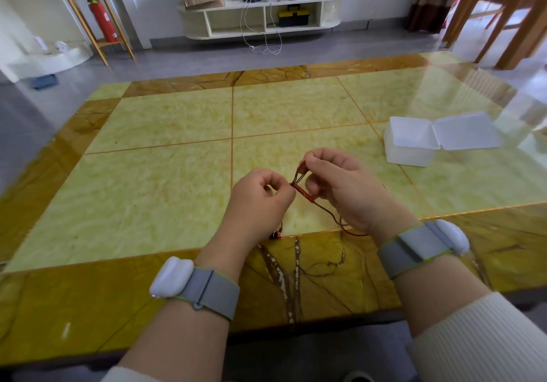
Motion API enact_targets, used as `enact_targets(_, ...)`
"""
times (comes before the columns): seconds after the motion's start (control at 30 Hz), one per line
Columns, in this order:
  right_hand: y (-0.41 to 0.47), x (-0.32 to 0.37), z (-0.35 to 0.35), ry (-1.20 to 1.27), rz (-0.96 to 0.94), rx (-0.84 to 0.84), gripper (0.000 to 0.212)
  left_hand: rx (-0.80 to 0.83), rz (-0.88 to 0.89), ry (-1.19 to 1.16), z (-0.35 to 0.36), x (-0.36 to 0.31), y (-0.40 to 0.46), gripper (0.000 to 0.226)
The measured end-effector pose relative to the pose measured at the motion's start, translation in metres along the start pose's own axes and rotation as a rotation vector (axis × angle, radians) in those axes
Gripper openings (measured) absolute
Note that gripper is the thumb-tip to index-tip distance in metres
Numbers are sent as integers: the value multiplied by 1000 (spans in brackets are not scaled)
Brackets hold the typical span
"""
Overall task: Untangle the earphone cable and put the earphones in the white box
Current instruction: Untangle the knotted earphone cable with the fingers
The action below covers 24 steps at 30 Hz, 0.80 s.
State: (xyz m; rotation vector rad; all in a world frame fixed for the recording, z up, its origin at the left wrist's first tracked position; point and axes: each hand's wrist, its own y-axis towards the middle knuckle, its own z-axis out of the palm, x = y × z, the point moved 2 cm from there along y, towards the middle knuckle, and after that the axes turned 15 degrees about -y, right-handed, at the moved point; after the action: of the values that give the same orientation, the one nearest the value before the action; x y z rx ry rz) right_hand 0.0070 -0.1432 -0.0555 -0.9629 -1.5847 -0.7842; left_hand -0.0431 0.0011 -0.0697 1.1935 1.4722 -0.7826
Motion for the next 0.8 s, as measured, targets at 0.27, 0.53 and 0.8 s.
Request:
enact_targets(0.27,2,-1,2,30,-62,95,16,-23,-365,-652,5,-6,3,18)
enact_targets(0.53,1,-5,4,-448,-64,35,13,31,-325,-351,5,-3,2,23)
enact_targets(0.8,3,-3,1,-248,61,24,21,49,-127,-179,2,2,1,24)
